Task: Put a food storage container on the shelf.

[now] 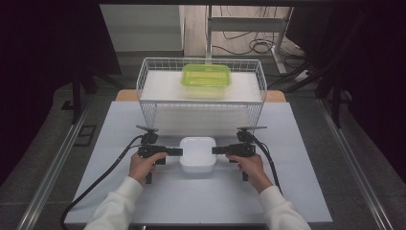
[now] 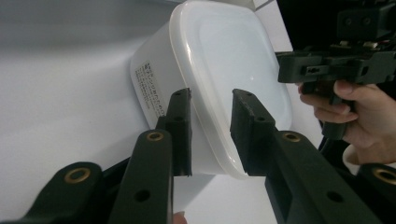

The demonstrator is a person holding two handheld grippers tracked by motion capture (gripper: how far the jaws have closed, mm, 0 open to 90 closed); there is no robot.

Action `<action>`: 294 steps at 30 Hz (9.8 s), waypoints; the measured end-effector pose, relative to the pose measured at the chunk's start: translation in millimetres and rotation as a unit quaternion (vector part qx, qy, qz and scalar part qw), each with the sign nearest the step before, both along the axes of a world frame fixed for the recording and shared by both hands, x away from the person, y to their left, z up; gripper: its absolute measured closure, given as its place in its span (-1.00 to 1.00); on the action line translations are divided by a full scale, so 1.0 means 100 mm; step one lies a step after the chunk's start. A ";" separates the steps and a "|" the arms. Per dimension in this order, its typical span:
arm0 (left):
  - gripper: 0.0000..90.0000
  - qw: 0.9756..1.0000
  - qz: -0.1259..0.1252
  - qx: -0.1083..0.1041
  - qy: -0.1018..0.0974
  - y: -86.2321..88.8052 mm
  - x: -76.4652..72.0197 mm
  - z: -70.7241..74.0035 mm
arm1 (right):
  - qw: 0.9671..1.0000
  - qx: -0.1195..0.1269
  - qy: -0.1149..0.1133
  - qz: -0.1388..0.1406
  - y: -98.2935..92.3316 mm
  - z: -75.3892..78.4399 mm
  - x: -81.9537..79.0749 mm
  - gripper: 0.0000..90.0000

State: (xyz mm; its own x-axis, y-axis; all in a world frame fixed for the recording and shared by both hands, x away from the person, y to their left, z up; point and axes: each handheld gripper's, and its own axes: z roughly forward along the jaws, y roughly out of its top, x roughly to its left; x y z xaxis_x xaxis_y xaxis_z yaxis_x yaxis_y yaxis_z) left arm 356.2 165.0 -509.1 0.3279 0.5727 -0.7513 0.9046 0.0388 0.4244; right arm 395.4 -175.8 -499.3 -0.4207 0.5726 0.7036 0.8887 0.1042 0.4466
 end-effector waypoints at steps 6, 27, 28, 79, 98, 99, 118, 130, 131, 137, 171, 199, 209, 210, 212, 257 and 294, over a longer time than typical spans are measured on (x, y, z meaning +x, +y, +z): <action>0.63 1.000 0.000 -0.010 0.001 0.02 -0.03 0.00 | 1.000 0.007 0.016 -0.007 -0.02 0.02 -0.02 0.59; 0.75 0.999 -0.008 0.014 -0.035 0.03 -0.12 0.10 | 0.999 0.026 -0.018 0.016 -0.04 0.12 -0.12 0.78; 0.75 0.999 -0.008 0.013 -0.036 0.04 -0.12 0.10 | 0.999 0.025 -0.020 0.018 -0.04 0.12 -0.12 0.78; 0.76 0.986 -0.010 0.013 -0.168 -0.01 -0.21 1.16 | 0.979 0.020 -0.200 0.043 -0.09 1.21 -0.28 0.76; 0.75 0.975 -0.011 0.027 -0.220 0.00 -0.20 1.83 | 0.966 0.025 -0.252 0.047 -0.09 1.82 -0.30 0.76; 0.75 0.975 -0.012 0.028 -0.221 0.00 -0.19 1.85 | 0.966 0.026 -0.253 0.046 -0.09 1.84 -0.29 0.76; 0.75 0.971 -0.009 0.033 -0.236 -0.01 -0.08 2.11 | 0.963 0.040 -0.262 0.045 -0.11 2.06 -0.19 0.77; 0.76 0.971 -0.009 0.028 -0.239 0.01 0.13 2.29 | 0.963 0.049 -0.262 0.040 -0.12 2.23 -0.01 0.77; 0.76 0.971 -0.008 0.026 -0.238 0.01 0.16 2.30 | 0.963 0.051 -0.262 0.040 -0.11 2.24 0.02 0.77; 0.75 0.971 -0.008 0.019 -0.239 0.03 0.31 2.38 | 0.962 0.054 -0.265 0.039 -0.09 2.36 0.14 0.77; 0.75 0.987 0.009 -0.011 -0.159 0.04 1.33 2.41 | 0.977 0.085 -0.193 0.003 -0.12 2.33 1.09 0.76; 0.74 0.992 0.058 -0.097 -0.052 0.10 1.79 2.28 | 0.992 0.100 -0.053 -0.058 -0.09 2.29 1.55 0.58; 0.70 0.994 0.041 -0.092 -0.052 0.11 1.73 2.27 | 0.992 0.109 -0.023 -0.056 -0.10 2.25 1.56 0.56; 0.70 0.993 0.042 -0.093 -0.052 0.11 1.72 2.26 | 0.992 0.109 -0.023 -0.057 -0.10 2.25 1.56 0.55; 0.70 0.993 0.041 -0.095 -0.052 0.12 1.72 2.26 | 0.992 0.110 -0.023 -0.059 -0.10 2.25 1.56 0.55; -0.42 0.961 0.026 0.065 -0.266 0.31 0.49 2.10 | 0.963 -0.005 -0.268 -0.017 -0.41 2.31 0.52 -0.30; -0.46 0.962 -0.022 0.185 -0.198 0.14 -0.76 0.24 | 0.960 -0.140 -0.238 0.046 -0.93 0.30 -0.81 -0.48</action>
